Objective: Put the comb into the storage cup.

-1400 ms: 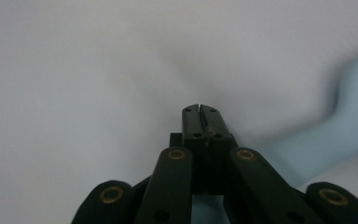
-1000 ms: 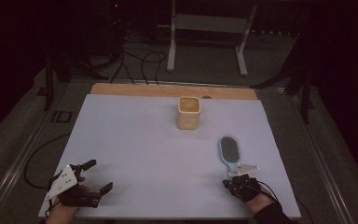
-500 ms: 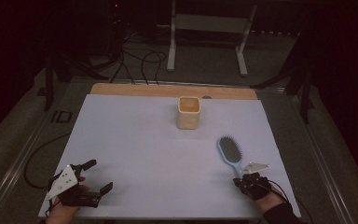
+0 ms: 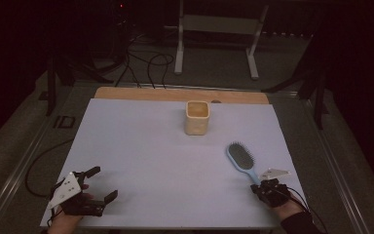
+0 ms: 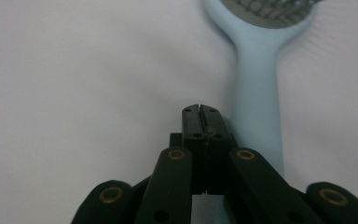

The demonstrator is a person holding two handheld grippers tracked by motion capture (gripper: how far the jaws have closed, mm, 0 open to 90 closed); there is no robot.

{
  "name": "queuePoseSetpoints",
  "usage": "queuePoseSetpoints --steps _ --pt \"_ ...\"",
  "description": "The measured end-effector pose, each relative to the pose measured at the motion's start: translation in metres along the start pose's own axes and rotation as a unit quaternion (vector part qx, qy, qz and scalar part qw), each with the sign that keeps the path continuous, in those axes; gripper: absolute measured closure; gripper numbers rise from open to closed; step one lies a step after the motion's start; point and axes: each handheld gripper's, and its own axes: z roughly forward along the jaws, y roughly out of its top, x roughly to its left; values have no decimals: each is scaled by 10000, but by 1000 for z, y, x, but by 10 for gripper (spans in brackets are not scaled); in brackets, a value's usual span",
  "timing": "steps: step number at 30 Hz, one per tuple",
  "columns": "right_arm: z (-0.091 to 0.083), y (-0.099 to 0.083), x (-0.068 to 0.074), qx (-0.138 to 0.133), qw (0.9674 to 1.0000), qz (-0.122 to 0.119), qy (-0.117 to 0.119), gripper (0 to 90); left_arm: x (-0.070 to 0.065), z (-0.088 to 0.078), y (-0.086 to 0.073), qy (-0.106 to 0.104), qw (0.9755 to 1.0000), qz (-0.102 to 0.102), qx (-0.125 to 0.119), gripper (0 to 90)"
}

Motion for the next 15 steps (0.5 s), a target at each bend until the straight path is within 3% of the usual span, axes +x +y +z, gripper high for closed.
queuePoseSetpoints --steps 15 --pt "-4 -5 -19 94 9996 115 -260 900 0 1 0 12 10000 8 21 0"
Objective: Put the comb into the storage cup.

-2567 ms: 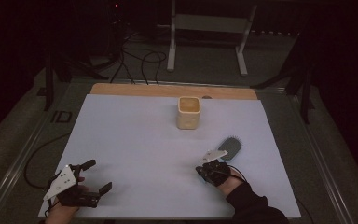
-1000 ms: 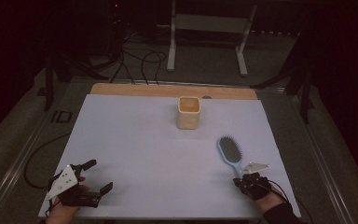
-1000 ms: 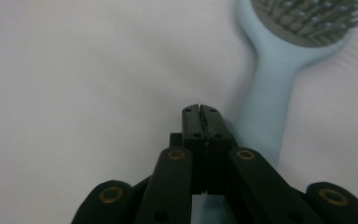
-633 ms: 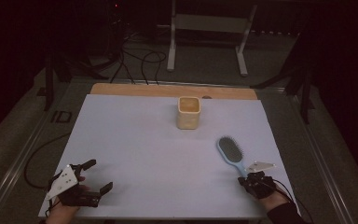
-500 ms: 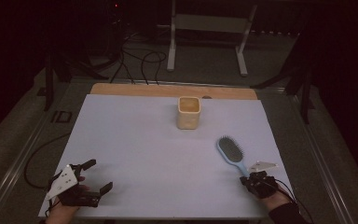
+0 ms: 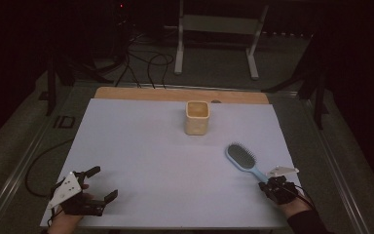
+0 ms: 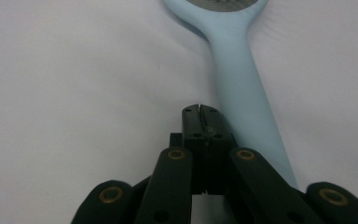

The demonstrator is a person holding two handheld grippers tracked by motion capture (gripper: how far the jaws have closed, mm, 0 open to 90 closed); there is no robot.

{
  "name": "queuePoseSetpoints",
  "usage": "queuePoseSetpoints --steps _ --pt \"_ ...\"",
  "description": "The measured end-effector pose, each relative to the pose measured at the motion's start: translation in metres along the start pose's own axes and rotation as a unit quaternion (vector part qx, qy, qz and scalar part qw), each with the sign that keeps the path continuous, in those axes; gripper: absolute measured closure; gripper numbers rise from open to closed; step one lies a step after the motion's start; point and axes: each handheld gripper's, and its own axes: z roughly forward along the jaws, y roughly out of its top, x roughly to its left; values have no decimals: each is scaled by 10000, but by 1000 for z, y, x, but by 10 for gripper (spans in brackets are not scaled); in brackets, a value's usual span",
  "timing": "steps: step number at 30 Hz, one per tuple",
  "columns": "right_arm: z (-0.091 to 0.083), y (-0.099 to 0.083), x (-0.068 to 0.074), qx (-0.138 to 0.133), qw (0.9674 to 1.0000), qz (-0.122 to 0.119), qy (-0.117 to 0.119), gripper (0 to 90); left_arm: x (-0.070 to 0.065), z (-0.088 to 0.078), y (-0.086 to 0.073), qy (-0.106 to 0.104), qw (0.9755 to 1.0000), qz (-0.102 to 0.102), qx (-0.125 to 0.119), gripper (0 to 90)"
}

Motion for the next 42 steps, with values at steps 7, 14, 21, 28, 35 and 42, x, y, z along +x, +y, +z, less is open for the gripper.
queuePoseSetpoints --steps 7,14,21,28,35,42 --pt "0 0 -9 21 9998 88 -150 900 0 0 0 5 10000 -9 -7 0" --pt "-7 6 -9 -93 9998 -49 -149 900 0 0 0 11 10000 -17 -25 0" --pt "-14 17 -9 -167 9994 -293 -73 900 0 0 0 9 10000 -1 -16 0" --pt "-19 30 -12 -146 9981 -595 -18 856 0 0 0 12 10000 8 8 0" --pt "-19 39 -17 47 9967 -810 61 679 0 0 0 11 10000 1 5 0" --pt "-11 50 -20 440 9930 -1049 323 500 0 0 0 12 10000 -3 1 0"
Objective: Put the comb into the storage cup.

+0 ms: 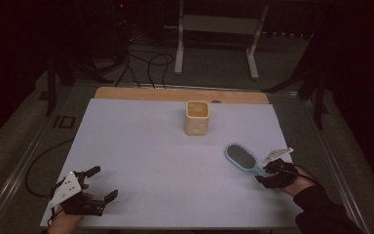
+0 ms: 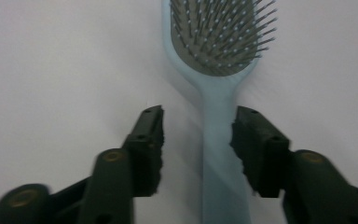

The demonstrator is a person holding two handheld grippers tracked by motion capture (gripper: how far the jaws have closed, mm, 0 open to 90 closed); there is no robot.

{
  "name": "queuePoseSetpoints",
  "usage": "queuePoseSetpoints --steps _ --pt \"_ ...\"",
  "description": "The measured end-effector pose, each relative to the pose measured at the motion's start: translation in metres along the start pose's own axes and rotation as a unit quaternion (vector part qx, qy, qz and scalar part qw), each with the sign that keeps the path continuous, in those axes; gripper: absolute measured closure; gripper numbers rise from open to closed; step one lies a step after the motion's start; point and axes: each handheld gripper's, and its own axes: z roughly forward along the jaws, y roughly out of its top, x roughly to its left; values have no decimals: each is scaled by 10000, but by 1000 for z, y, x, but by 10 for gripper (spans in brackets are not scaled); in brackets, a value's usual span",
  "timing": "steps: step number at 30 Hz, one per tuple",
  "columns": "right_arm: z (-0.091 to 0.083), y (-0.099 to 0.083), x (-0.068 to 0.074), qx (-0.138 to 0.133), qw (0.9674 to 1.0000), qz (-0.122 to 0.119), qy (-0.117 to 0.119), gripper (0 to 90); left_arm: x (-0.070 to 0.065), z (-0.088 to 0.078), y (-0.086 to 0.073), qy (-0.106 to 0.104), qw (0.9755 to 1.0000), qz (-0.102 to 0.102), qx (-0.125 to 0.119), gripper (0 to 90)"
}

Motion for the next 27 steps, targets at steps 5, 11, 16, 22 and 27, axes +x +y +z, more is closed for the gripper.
queuePoseSetpoints --steps 5,11,16,22,27 --pt "4 2 -2 157 9998 -20 127 408 0 0 0 -1 10000 -29 -12 0" --pt "8 4 -5 346 9989 -8 306 180 0 1 0 4 10000 -9 -11 0" --pt "11 8 -6 566 9972 9 483 83 0 1 0 -2 10000 -20 -11 0" --pt "11 17 -9 687 9963 -58 519 83 0 1 0 -4 10000 -16 -11 0" --pt "16 23 -12 870 9947 -129 541 83 1 0 0 -2 10000 -13 -21 0"
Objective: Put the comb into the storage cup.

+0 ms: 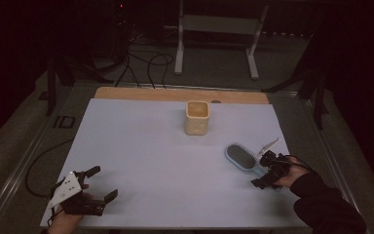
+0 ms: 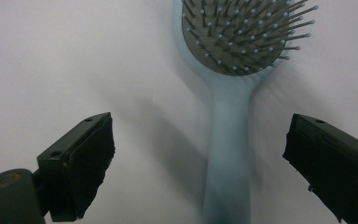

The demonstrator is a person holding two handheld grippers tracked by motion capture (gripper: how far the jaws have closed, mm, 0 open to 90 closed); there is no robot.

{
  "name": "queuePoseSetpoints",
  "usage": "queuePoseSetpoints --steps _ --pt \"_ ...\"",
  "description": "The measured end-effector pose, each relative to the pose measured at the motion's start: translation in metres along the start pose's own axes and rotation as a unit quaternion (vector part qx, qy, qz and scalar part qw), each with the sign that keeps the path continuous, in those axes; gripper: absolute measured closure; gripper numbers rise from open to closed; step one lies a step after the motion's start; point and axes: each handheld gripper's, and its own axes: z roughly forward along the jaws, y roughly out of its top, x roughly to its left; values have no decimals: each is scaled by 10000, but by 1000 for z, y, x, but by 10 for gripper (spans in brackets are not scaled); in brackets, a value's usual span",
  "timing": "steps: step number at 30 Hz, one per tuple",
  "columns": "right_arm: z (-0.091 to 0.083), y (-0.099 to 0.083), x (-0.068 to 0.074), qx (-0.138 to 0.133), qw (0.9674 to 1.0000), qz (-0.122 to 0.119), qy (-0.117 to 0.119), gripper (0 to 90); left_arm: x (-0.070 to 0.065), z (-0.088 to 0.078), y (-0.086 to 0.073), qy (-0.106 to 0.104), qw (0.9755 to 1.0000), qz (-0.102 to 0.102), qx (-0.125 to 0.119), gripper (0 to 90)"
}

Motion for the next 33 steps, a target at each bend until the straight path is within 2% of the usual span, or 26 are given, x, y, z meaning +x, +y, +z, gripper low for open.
queuePoseSetpoints --steps 5,10,16,19,26,28,33 --pt "5 5 -2 105 9999 -60 -47 84 0 0 0 -4 10000 -4 -6 0" --pt "9 9 -5 167 9998 -35 92 90 0 0 0 -8 10000 -8 -8 0" --pt "12 11 -11 219 9997 10 92 176 0 0 0 -10 10000 -5 -12 0" --pt "14 13 -12 304 9995 14 -35 277 0 0 -1 -13 10000 -23 2 0" --pt "20 19 -16 498 9987 46 113 411 0 0 -1 -31 10000 -38 14 0" --pt "21 20 -17 579 9983 57 58 460 0 1 -1 -41 10000 -23 22 0" --pt "21 23 -16 680 9976 -39 -107 498 0 1 -1 -45 10000 -33 23 0"
